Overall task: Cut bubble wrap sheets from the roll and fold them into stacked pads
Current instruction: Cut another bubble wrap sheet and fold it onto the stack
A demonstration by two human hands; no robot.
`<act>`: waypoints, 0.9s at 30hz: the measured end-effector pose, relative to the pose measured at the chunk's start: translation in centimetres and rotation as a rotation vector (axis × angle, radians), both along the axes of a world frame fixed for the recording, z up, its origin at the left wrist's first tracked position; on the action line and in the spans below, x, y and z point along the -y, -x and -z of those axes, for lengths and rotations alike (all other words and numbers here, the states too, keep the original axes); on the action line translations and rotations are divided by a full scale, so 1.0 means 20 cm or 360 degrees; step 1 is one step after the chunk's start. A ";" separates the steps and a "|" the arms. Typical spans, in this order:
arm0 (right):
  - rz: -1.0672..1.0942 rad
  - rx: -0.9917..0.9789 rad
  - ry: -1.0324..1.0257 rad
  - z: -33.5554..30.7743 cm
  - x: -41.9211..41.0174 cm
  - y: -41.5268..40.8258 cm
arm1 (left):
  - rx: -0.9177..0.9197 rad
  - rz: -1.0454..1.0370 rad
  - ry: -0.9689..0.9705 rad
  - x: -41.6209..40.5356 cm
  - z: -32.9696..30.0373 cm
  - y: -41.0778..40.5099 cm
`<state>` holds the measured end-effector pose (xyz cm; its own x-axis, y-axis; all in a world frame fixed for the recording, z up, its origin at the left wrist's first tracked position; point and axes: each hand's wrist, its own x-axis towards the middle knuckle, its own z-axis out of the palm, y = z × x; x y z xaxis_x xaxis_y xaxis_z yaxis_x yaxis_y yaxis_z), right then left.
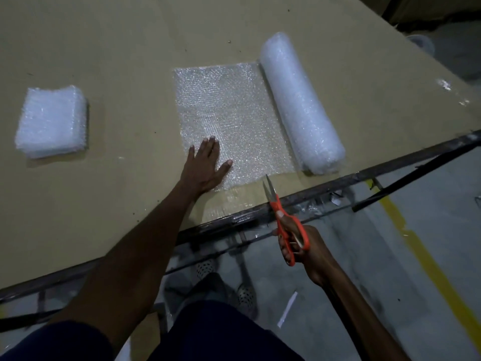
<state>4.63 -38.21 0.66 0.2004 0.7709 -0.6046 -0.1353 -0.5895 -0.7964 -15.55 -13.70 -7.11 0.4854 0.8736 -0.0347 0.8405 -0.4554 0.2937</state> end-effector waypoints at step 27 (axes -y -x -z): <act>0.0136 0.0084 0.0004 0.02 -0.18 0.07 | -0.0021 0.0009 -0.0041 -0.06 0.00 0.05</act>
